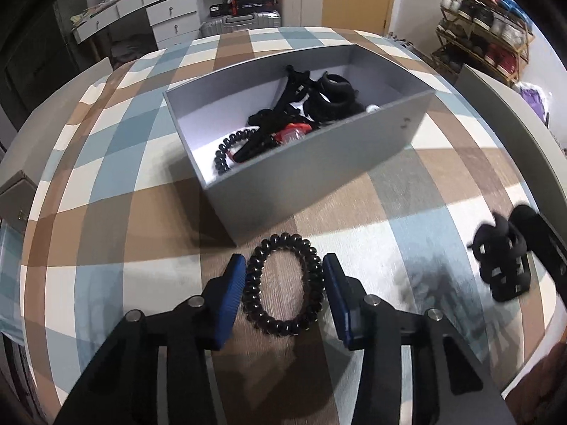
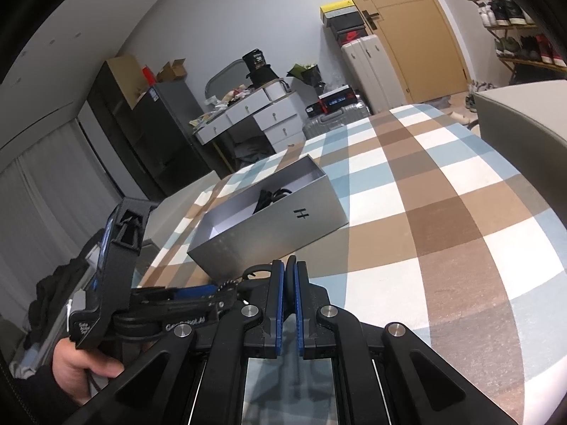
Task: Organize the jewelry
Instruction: 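Grasp the black coiled bracelet with the left tool while the right tool grasps a black claw clip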
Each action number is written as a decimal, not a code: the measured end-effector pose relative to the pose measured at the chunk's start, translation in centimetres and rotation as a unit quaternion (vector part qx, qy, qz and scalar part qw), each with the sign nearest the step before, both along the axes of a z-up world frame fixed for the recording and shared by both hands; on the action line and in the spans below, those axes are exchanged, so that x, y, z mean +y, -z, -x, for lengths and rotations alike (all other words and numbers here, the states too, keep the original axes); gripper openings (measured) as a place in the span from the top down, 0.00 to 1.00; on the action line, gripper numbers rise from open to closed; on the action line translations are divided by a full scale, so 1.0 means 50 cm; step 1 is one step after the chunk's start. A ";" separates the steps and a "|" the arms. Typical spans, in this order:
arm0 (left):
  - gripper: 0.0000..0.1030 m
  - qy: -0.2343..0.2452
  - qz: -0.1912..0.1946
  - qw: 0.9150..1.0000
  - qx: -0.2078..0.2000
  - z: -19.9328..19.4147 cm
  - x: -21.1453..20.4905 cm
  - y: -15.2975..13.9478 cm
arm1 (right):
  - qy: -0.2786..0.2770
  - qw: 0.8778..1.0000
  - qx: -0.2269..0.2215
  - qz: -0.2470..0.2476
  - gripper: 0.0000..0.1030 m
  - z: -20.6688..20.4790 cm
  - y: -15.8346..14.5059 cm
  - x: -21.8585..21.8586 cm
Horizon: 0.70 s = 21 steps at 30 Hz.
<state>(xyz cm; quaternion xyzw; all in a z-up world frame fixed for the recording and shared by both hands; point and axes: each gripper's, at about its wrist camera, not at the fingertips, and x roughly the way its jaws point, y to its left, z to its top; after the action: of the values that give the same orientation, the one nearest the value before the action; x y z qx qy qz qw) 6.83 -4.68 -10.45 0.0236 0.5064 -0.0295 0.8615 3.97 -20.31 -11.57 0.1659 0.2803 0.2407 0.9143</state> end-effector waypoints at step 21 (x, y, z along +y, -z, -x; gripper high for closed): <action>0.68 0.043 -0.008 0.999 -0.013 0.053 0.009 -0.001 | -0.001 1.000 0.001 0.008 0.95 -0.004 0.009 0.010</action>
<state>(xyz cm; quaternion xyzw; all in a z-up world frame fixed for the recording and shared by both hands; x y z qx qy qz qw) 4.17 -4.23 -10.39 0.0530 0.4942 -0.0626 0.8655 4.18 -19.83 -12.04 0.1585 0.2837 0.2392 0.9150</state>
